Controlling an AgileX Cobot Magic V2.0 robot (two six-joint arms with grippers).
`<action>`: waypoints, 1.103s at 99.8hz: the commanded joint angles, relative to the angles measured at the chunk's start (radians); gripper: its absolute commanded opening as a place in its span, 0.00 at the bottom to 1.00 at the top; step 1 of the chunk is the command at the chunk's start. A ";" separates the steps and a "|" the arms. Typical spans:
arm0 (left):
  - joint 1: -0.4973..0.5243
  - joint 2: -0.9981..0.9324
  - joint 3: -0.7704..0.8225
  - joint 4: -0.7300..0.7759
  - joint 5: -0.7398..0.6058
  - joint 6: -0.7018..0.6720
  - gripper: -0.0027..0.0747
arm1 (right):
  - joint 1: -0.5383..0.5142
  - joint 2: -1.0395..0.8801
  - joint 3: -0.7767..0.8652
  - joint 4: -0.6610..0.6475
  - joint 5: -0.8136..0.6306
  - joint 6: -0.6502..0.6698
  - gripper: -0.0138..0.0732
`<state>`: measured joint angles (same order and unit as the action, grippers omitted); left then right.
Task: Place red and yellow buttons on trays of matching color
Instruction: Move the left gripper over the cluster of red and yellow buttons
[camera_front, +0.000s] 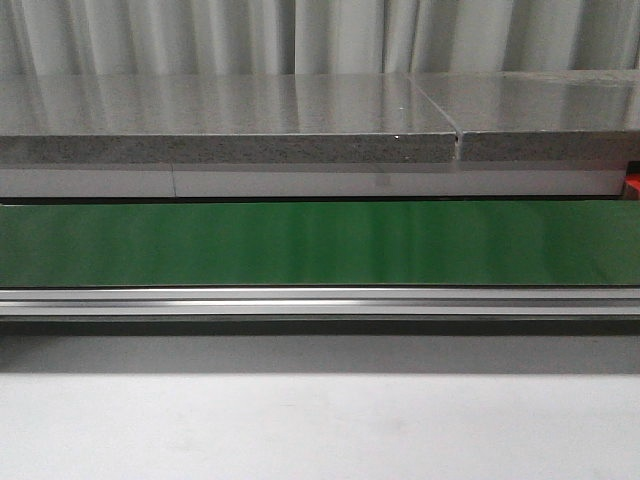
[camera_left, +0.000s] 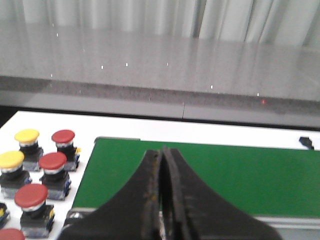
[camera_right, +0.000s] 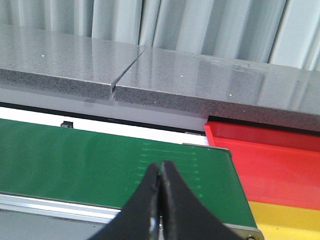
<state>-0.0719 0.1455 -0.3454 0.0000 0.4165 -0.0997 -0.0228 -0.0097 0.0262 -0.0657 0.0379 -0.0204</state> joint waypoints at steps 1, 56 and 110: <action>-0.009 0.115 -0.135 -0.008 0.115 -0.009 0.01 | 0.001 0.000 -0.009 -0.009 -0.080 -0.001 0.08; -0.009 0.447 -0.334 -0.008 0.277 -0.009 0.01 | 0.001 0.000 -0.009 -0.009 -0.080 -0.001 0.08; -0.009 0.464 -0.334 0.000 0.270 -0.009 0.79 | 0.001 0.000 -0.009 -0.009 -0.080 -0.001 0.08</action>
<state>-0.0719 0.6017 -0.6462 0.0000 0.7529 -0.0997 -0.0228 -0.0097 0.0262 -0.0657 0.0379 -0.0204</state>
